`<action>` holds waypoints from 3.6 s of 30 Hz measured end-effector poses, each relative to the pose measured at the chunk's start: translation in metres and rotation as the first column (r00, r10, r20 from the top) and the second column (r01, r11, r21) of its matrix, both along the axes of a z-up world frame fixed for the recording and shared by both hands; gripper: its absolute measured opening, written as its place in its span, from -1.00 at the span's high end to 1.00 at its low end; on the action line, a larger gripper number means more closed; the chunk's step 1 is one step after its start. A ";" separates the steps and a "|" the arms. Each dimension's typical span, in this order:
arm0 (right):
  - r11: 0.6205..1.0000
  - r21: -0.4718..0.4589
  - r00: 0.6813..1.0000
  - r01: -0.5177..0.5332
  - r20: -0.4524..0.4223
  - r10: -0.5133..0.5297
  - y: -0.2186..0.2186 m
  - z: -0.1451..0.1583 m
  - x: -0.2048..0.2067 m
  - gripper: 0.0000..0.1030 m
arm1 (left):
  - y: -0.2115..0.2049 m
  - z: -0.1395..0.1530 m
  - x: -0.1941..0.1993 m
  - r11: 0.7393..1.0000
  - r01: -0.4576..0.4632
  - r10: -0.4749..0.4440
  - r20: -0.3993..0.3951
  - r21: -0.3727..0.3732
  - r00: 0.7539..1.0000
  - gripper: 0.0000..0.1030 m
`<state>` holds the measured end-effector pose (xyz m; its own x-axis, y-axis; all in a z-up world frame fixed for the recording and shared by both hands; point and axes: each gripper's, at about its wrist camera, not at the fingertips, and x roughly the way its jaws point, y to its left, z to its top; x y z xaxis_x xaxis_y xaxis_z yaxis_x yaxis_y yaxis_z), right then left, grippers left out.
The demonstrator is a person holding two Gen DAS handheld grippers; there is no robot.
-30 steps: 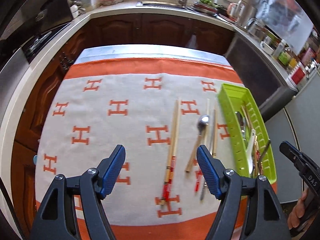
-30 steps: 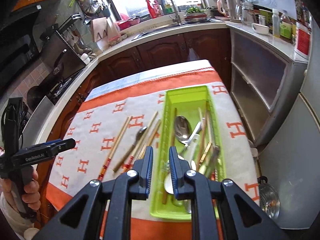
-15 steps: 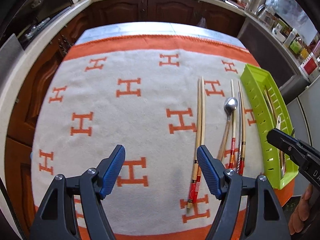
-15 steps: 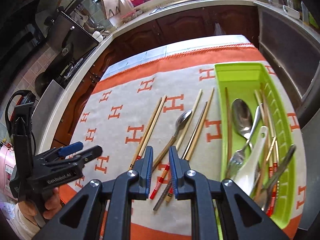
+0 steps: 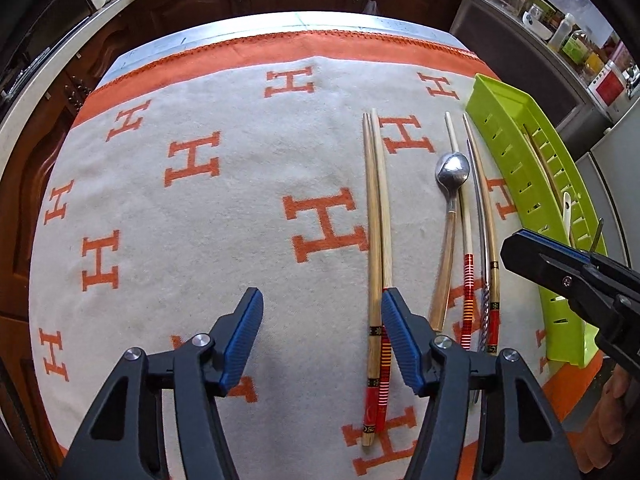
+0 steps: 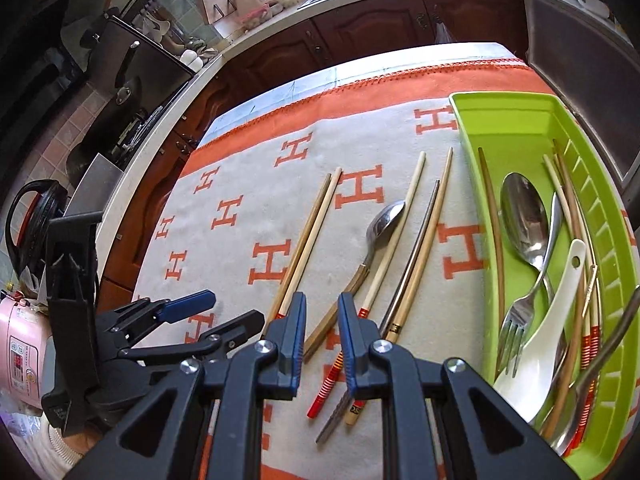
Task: Organize utensils
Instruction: 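Open both tools and move them back over the remaining chopsticks, then grasp a red-banded chopstick with the left tool while the right tool grasps another red-banded chopstick, then carry both red-banded chopsticks into the green tray and lower them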
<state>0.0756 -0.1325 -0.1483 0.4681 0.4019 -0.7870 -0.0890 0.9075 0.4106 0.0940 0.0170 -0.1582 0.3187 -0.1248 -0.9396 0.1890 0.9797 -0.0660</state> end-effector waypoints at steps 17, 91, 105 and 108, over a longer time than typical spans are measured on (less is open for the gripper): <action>1.000 0.001 1.000 -0.012 -0.012 0.012 0.003 -0.010 0.005 0.69 | -0.012 -0.002 0.005 0.998 0.066 -0.066 0.016 -0.010 0.998 0.12; 0.965 -0.113 0.972 0.235 0.023 -0.234 -0.077 0.019 -0.020 0.90 | -0.083 0.073 -0.003 0.964 0.126 -0.111 0.075 -0.233 0.991 0.91; 0.943 -0.236 0.971 0.235 0.027 -0.236 -0.138 0.000 0.003 0.89 | -0.193 0.040 0.034 0.958 0.139 -0.155 -0.047 -0.250 0.987 0.90; 0.950 -0.228 0.977 0.212 0.022 -0.212 -0.143 -0.005 0.012 0.88 | -0.200 0.033 0.039 0.960 0.135 -0.154 -0.062 -0.244 0.986 0.90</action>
<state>0.0879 -0.2753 -0.1528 0.5205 0.1032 -0.8476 0.1166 0.9748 0.1904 0.1332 -0.1830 -0.1252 0.2065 -0.3868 -0.8987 0.3123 0.8965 -0.3141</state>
